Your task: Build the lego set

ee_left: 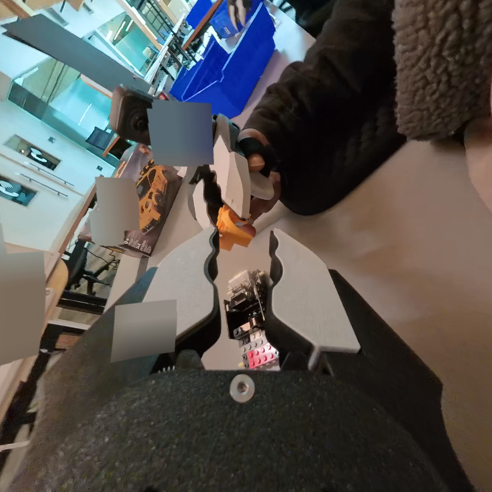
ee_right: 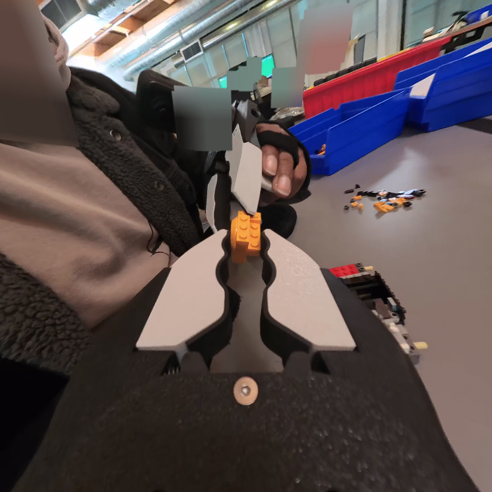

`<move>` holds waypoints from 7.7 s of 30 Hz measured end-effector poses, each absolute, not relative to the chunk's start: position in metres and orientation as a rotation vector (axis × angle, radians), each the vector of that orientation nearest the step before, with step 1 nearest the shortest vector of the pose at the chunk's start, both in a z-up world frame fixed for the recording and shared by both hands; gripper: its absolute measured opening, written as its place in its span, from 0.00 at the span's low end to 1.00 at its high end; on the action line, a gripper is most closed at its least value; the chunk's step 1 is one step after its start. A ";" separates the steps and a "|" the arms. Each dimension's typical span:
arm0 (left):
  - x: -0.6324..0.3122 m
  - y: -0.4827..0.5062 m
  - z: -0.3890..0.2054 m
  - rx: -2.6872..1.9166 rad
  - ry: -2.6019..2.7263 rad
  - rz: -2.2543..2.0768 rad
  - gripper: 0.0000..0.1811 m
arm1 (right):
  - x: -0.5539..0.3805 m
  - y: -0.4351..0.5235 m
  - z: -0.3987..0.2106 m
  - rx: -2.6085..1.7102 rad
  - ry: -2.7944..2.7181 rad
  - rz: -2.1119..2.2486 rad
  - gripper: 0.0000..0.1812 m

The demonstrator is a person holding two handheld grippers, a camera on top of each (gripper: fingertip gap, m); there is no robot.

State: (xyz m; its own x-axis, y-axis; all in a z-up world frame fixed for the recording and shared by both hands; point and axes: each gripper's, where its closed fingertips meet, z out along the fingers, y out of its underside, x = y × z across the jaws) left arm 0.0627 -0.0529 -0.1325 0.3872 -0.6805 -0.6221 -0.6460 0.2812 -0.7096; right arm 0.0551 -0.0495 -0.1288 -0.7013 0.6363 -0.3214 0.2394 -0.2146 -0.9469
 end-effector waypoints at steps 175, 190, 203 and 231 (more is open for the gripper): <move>-0.040 -0.001 -0.197 -1.969 0.553 -0.414 0.31 | 0.029 0.056 -0.185 -1.411 -1.578 1.093 0.11; 0.031 -0.022 -0.167 -1.740 0.695 -0.691 0.19 | 0.036 -0.027 -0.159 -1.039 -1.791 1.455 0.11; 0.037 -0.026 -0.165 -1.745 0.686 -0.750 0.11 | 0.033 -0.026 -0.164 -1.086 -1.791 1.477 0.11; 0.013 -0.010 -0.167 -1.813 0.406 -0.889 0.15 | 0.028 -0.004 -0.144 -1.164 -1.610 1.438 0.05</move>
